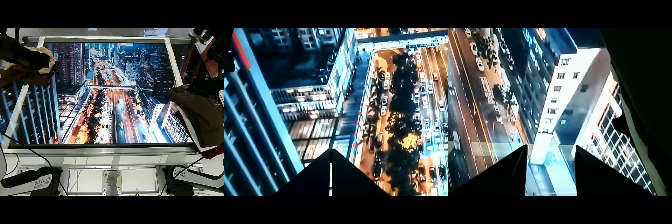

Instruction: Fold the shirts.

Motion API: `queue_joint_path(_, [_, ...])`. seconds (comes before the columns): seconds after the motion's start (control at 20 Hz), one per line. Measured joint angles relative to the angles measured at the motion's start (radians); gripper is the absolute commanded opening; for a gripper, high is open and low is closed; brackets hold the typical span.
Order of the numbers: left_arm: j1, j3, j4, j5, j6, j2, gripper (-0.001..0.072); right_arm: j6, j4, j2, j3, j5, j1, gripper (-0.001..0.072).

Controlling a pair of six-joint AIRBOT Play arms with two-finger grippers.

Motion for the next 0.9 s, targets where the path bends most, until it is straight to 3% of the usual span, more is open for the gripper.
queue_joint_path(0.3, [0.0, 0.0, 0.043, 0.023, 0.018, -0.002, 0.0023, 0.0, 0.0, 0.0, 0.0, 0.0, 0.0, 0.0342])
queue_joint_path(0.35, [0.0, -0.001, 0.085, 0.043, 0.025, -0.005, 0.0072, 0.0, 0.0, 0.0, 0.0, 0.0, 0.0, 0.0342])
queue_joint_path(0.45, [0.007, -0.009, 0.178, 0.097, 0.033, -0.015, 0.0551, 0.0, 0.0, 0.0, 0.0, 0.0, 0.0, 0.0342])
queue_joint_path(0.5, [0.019, -0.017, 0.217, 0.134, 0.03, -0.024, 0.0609, 0.0, 0.0, 0.0, 0.0, 0.0, 0.0, 0.0342])
queue_joint_path(0.7, [0.13, -0.043, 0.299, 0.295, -0.097, -0.107, 0.0603, 0.0, 0.0, 0.0, 0.0, 0.0, 0.0, 0.0342])
queue_joint_path(0.9, [0.282, -0.052, 0.286, 0.299, -0.254, -0.258, 0.0604, 0.0, 0.0, 0.0, 0.0, -0.003, 0.0, 0.0342])
